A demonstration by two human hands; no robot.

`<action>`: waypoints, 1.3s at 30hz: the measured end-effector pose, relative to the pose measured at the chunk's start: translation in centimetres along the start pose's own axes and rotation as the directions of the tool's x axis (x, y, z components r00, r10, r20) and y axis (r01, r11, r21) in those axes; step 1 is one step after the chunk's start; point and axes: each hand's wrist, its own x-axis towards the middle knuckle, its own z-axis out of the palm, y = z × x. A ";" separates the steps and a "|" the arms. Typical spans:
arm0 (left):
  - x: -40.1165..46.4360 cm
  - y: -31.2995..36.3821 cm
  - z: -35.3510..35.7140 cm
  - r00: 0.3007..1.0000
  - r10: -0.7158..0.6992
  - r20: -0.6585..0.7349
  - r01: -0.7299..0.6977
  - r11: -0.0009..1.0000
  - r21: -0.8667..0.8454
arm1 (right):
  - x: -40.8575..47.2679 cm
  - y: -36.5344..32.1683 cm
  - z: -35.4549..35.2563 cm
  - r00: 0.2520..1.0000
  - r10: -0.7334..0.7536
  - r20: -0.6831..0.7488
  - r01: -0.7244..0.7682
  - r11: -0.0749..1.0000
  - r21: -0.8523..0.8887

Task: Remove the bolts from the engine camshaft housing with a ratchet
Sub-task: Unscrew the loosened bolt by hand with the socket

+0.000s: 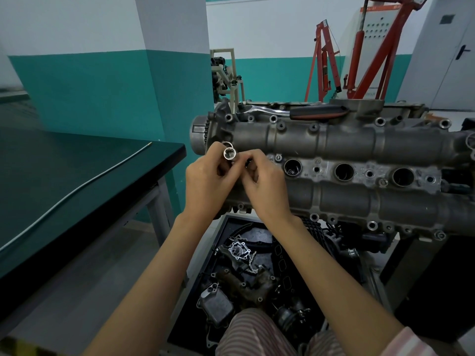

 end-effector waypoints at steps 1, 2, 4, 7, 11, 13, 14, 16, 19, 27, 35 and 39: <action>0.0 0.0 -0.1 1.000 0.006 0.016 -0.006 1.000 -0.009 | 0.0 0.0 0.0 1.000 -0.001 0.002 0.001 1.000 -0.001; -0.1 0.0 -0.3 0.999 0.016 0.034 -0.016 1.000 -0.022 | 0.0 0.0 0.0 1.000 -0.006 0.008 0.006 1.000 -0.001; -0.1 0.0 -0.5 0.997 0.040 0.063 -0.038 0.999 -0.033 | 0.0 -0.1 -0.1 0.999 -0.021 0.026 0.021 1.000 0.012; 0.0 -0.1 -0.5 0.997 0.045 0.059 -0.045 0.999 -0.011 | 0.0 -0.3 -0.2 0.998 -0.050 0.040 0.050 0.999 0.007; 0.1 0.1 -0.1 0.999 -0.038 -0.001 0.038 0.999 -0.023 | -0.1 -0.3 -0.2 0.999 -0.031 0.031 0.032 0.999 -0.012; 0.1 0.3 0.0 0.999 -0.032 -0.002 0.031 0.999 -0.040 | 0.0 -0.2 -0.1 1.000 0.011 0.025 -0.011 1.000 -0.008; 0.1 0.3 -0.1 1.000 -0.026 0.002 0.026 0.999 -0.048 | 0.0 -0.2 0.0 1.000 0.022 0.019 -0.022 1.000 -0.004; 0.1 0.1 -0.3 1.000 -0.011 0.021 0.012 0.998 -0.056 | 0.0 -0.1 0.0 1.000 0.013 0.004 -0.013 1.000 0.010; 0.0 0.1 -0.6 0.999 0.011 0.053 -0.009 0.999 -0.047 | -0.1 0.1 0.0 1.000 -0.016 0.007 0.016 1.000 0.007; 0.1 0.1 -0.5 0.999 0.003 0.039 -0.003 1.000 0.000 | 0.0 0.1 0.0 0.998 -0.065 0.007 0.065 0.998 0.004; 0.1 0.3 -0.6 0.997 0.018 0.071 -0.017 1.000 -0.012 | 0.0 0.2 0.0 1.000 -0.018 -0.011 0.018 0.999 0.045; 0.3 0.1 -0.9 0.989 0.063 0.131 -0.065 0.998 0.007 | 0.0 0.4 0.0 1.000 -0.016 0.020 0.015 0.999 0.028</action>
